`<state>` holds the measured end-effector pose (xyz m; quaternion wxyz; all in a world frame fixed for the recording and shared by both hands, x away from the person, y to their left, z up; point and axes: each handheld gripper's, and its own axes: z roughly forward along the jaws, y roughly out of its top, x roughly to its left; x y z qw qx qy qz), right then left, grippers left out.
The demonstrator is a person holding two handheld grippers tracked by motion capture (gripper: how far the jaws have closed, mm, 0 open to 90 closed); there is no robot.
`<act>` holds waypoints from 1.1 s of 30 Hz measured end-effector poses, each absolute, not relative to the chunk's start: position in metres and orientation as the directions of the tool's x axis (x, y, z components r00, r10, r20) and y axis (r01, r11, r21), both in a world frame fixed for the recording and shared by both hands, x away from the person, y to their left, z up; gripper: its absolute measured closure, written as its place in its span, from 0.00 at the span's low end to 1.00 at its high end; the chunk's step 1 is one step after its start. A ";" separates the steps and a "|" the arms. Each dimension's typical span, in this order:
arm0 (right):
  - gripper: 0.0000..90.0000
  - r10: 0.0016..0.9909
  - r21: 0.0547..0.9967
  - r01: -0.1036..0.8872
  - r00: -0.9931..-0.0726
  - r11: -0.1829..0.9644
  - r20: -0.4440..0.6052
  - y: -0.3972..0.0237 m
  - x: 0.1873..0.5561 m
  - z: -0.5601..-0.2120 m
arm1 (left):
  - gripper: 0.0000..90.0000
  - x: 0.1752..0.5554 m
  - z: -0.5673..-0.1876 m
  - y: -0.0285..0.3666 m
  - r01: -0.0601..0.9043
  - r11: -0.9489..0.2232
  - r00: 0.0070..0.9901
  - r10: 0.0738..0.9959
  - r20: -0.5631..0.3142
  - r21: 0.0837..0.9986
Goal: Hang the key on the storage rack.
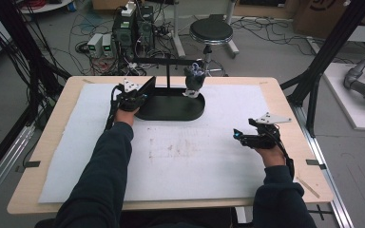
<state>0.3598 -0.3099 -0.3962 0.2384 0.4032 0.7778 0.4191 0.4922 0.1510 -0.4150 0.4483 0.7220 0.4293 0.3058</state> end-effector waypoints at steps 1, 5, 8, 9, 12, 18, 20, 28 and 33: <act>0.24 0.829 0.845 0.430 -0.559 0.318 -0.028 -0.310 0.359 -0.396 | 0.75 0.492 -0.415 0.150 0.355 -0.205 0.445 0.895 0.028 0.912; 0.24 0.826 0.846 0.423 -0.562 0.325 -0.036 -0.310 0.359 -0.396 | 0.57 0.489 -0.411 0.150 0.388 -0.159 0.453 0.891 -0.038 0.908; 0.24 0.824 0.845 0.421 -0.565 0.329 -0.040 -0.309 0.358 -0.395 | 0.54 0.485 -0.405 0.150 0.392 -0.142 0.471 0.880 -0.065 0.909; 0.24 0.823 0.845 0.419 -0.567 0.331 -0.042 -0.308 0.358 -0.395 | 0.54 0.483 -0.403 0.149 0.387 -0.142 0.479 0.875 -0.067 0.911; 0.24 0.823 0.847 0.418 -0.566 0.330 -0.042 -0.308 0.357 -0.394 | 0.54 0.479 -0.400 0.145 0.375 -0.141 0.498 0.865 -0.070 0.916; 0.24 0.823 0.848 0.416 -0.566 0.328 -0.041 -0.308 0.357 -0.394 | 0.53 0.478 -0.409 0.133 0.405 -0.165 0.524 0.848 -0.080 0.899; 0.24 0.823 0.848 0.416 -0.566 0.328 -0.041 -0.308 0.357 -0.394 | 0.53 0.478 -0.412 0.127 0.414 -0.180 0.535 0.841 -0.078 0.892; 0.24 0.822 0.846 0.420 -0.568 0.329 -0.038 -0.309 0.358 -0.394 | 0.50 0.469 -0.404 0.140 0.412 -0.109 0.519 0.844 -0.135 0.904; 0.24 0.817 0.848 0.414 -0.575 0.331 -0.038 -0.309 0.359 -0.395 | 0.49 0.448 -0.401 0.165 0.405 -0.026 0.487 0.852 -0.191 0.914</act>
